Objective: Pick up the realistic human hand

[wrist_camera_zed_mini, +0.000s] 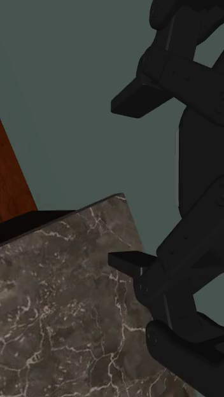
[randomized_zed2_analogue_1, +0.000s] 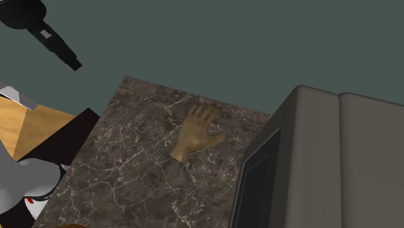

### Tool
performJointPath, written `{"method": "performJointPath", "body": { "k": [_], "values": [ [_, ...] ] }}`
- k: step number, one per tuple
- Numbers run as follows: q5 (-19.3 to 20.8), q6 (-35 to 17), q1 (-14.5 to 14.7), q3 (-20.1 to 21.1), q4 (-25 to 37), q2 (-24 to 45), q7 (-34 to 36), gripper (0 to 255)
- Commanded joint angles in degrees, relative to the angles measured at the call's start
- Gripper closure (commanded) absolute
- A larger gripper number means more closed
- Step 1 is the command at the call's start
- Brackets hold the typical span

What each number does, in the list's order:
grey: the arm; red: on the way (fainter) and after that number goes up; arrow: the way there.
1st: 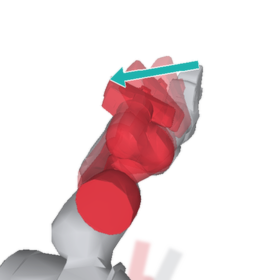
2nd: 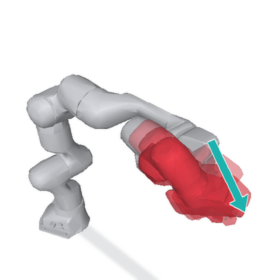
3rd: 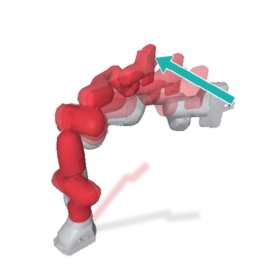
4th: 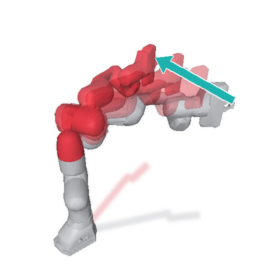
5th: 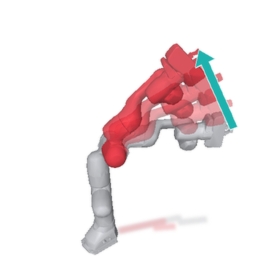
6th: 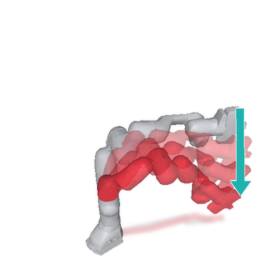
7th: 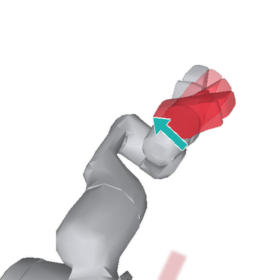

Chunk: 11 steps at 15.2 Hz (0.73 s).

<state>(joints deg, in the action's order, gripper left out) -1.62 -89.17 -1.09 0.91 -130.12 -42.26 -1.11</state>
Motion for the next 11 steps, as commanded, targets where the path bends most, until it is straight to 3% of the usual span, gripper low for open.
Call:
{"method": "performJointPath", "body": {
  "k": [1,11],
  "values": [
    [0.0,0.0,0.0,0.0,0.0,0.0,0.0,0],
    [6.9,-5.9,-3.4,-12.8,-1.7,4.8,-15.3,0]
  ]
}}
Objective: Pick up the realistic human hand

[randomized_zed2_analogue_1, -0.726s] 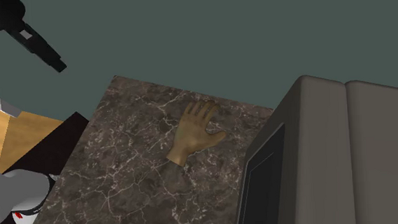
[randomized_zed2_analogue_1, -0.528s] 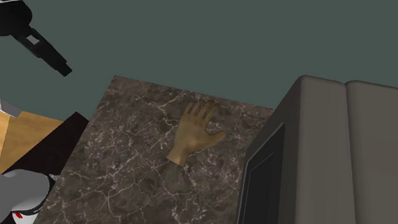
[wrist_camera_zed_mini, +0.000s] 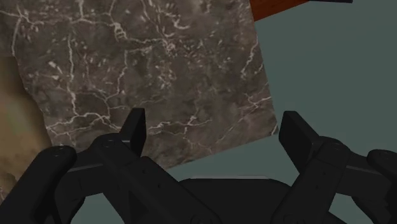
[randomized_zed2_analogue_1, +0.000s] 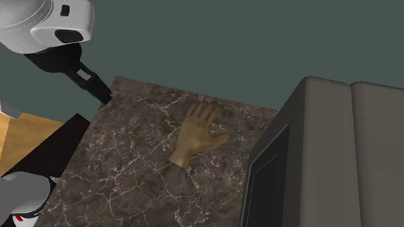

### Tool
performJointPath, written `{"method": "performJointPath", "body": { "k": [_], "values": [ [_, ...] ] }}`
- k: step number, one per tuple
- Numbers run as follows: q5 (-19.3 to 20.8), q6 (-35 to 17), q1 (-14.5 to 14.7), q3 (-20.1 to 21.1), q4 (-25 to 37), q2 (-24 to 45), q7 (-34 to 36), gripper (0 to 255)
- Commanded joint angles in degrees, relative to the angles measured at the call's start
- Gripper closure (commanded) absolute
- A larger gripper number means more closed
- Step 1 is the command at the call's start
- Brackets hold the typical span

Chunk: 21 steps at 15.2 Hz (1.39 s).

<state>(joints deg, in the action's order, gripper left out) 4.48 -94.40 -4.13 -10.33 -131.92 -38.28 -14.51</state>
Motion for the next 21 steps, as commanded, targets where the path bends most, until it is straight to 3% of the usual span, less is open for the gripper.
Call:
{"method": "performJointPath", "body": {
  "k": [1,9,16,21],
  "values": [
    [1.3,-1.4,-0.7,-2.8,0.3,1.7,-3.4,0],
    [3.6,-6.8,-2.1,-13.1,4.6,11.6,-15.9,0],
    [1.0,-10.9,-2.3,-22.0,12.2,24.2,-28.1,0],
    [0.2,-14.3,-2.5,-23.2,10.7,26.5,-29.9,0]
  ]
}}
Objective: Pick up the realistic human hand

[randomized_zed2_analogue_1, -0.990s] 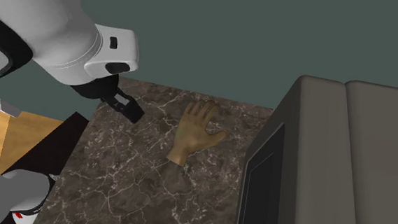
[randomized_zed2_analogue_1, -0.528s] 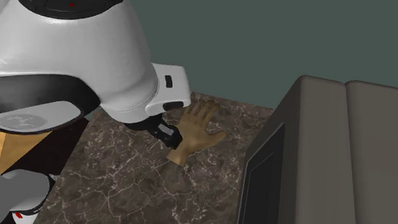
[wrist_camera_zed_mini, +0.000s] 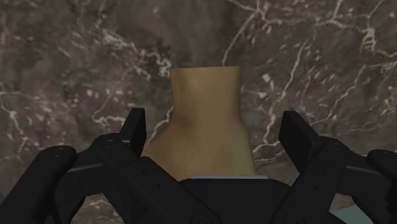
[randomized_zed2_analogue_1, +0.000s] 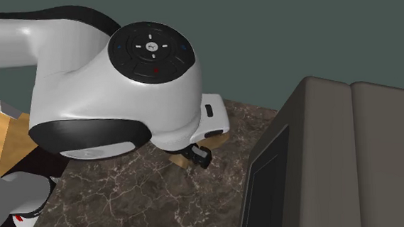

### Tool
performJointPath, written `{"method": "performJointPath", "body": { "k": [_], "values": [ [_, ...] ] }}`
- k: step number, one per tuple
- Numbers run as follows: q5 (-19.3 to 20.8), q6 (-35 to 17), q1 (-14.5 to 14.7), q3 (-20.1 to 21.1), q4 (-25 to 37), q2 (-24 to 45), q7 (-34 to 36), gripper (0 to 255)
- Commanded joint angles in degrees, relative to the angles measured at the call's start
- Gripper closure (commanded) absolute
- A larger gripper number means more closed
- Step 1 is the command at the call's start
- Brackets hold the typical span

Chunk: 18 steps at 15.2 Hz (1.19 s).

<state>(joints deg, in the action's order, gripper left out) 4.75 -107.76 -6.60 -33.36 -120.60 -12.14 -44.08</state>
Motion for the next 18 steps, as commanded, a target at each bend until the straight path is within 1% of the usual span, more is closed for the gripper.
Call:
{"method": "performJointPath", "body": {
  "k": [1,3,5,6,15,18],
  "values": [
    [-0.2,-1.7,-0.1,-0.3,-1.3,0.5,-0.4,0],
    [-0.3,-3.3,-0.1,-0.5,-2.4,0.9,-0.6,0],
    [-0.4,-3.7,-0.1,-0.6,-2.8,1.1,-0.6,0],
    [-0.4,-3.9,-0.1,-0.6,-2.8,1.2,-0.6,255],
    [-0.4,-3.7,-0.1,-0.6,-2.8,1.1,-0.6,255],
    [-0.1,-1.4,0.0,-0.3,-1.0,0.4,-0.3,255]
  ]
}}
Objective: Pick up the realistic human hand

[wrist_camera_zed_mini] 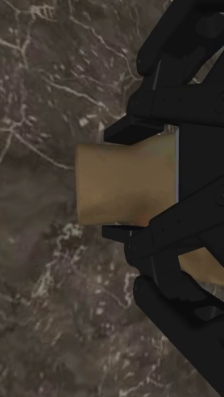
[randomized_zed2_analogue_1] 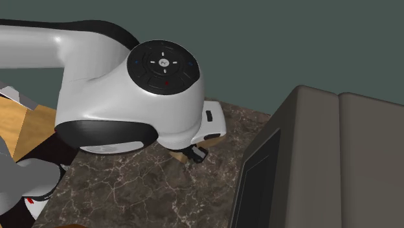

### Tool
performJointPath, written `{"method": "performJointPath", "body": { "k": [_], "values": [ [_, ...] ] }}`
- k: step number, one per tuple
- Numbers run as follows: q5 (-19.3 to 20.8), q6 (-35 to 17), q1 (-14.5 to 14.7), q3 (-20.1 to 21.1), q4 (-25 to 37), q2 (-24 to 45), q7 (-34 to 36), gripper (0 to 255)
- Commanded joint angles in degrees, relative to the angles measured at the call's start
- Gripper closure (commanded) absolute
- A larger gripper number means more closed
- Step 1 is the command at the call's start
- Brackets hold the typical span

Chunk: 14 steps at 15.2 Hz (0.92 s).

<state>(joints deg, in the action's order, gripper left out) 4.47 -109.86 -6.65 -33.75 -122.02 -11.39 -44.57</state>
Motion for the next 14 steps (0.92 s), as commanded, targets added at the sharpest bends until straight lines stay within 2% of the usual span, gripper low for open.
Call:
{"method": "performJointPath", "body": {
  "k": [1,12,14],
  "values": [
    [0.2,1.5,0.0,0.2,1.1,-0.5,0.2,255],
    [0.4,9.9,0.3,1.0,8.6,-1.5,0.7,255],
    [0.4,10.1,0.3,1.0,8.8,-1.5,0.7,255]
  ]
}}
